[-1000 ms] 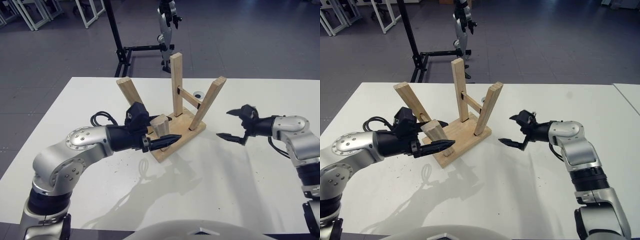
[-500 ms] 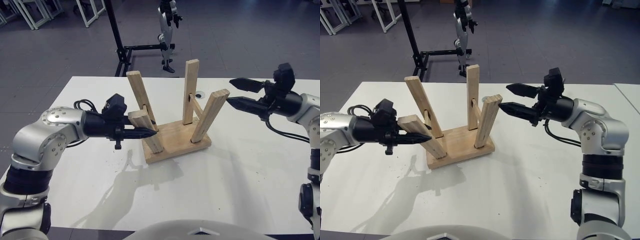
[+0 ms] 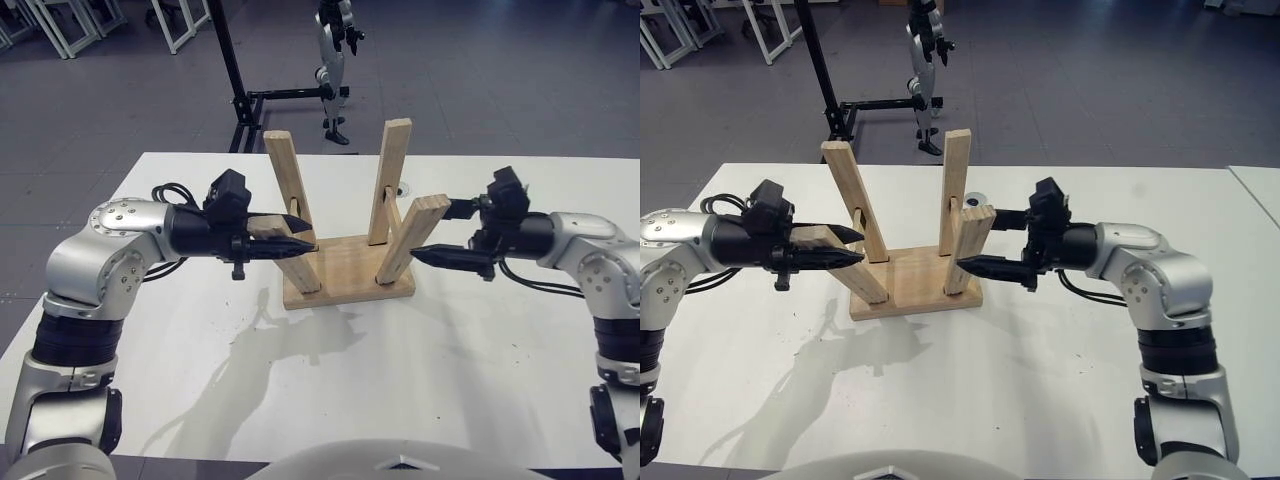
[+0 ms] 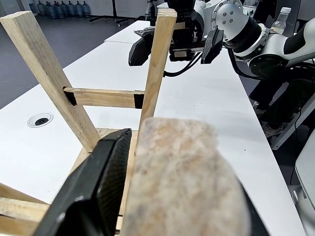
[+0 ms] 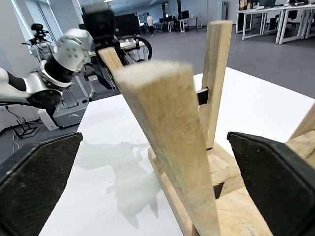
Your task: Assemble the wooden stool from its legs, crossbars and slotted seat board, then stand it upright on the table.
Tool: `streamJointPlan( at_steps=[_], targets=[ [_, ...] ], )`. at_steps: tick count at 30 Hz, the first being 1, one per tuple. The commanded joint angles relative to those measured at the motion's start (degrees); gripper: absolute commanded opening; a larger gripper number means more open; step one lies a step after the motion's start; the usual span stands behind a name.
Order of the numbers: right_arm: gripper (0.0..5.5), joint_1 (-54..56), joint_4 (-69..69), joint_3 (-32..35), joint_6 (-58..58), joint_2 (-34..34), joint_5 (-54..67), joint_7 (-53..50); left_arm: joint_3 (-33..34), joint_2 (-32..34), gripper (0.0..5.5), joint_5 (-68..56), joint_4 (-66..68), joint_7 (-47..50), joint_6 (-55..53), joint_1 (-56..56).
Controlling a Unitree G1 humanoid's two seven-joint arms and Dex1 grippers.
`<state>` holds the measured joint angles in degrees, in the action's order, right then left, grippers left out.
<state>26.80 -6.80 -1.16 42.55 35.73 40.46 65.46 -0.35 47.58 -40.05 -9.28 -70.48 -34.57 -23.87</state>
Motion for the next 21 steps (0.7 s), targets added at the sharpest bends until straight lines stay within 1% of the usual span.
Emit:
streamJointPlan(
  at_steps=[1, 3, 4, 9, 14, 16, 17, 18, 19, 21],
  targets=[
    [5.50, 3.01, -0.83, -0.60, 0.72, -0.29, -1.57, -3.01, 2.16, -0.66, 1.70, 1.08, 1.45, 0.09, 2.41, 0.90],
    [5.50, 3.27, -0.06, 0.21, 1.64, -1.05, -1.02, -4.65, 3.07, -1.98, 1.70, 1.68, 2.50, 0.13, 5.32, 1.77],
    [5.50, 3.66, 0.68, 0.08, 4.38, -0.73, 0.62, -4.04, 3.28, -2.51, 1.70, 2.47, 2.84, 0.62, 6.75, 2.44],
    [5.50, 2.96, -0.48, 0.18, 15.21, 0.79, 6.97, -2.46, 3.62, -2.26, 1.70, -0.73, 3.64, 0.76, 0.32, 3.08],
    [5.50, 1.56, -3.87, -2.39, 14.53, -0.24, 4.49, -6.16, 4.35, -2.72, 1.70, -1.20, 2.57, 0.97, -0.78, 3.80],
    [5.02, 2.06, -4.12, -2.25, 13.90, -0.75, 4.50, -6.73, 4.32, -3.11, 1.69, -0.99, 2.61, 1.06, -0.67, 3.49],
    [4.85, 2.32, -4.14, -2.14, 13.55, -0.88, 4.53, -6.87, 4.23, -3.25, 1.69, -0.78, 2.63, 0.98, -0.39, 3.38],
    [4.79, 2.52, -4.16, -2.13, 13.35, -0.97, 4.52, -7.04, 4.10, -3.34, 1.69, -0.62, 2.69, 0.87, -0.26, 3.30],
    [4.51, 2.66, -4.20, -2.27, 13.19, -1.04, 4.43, -7.18, 3.93, -3.43, 1.69, -0.38, 2.86, 0.63, 0.08, 3.20],
    [4.18, 2.74, -4.22, -2.64, 12.85, -1.17, 4.15, -7.35, 3.69, -3.55, 1.69, -0.18, 2.96, 0.32, 0.37, 3.15]
  ],
)
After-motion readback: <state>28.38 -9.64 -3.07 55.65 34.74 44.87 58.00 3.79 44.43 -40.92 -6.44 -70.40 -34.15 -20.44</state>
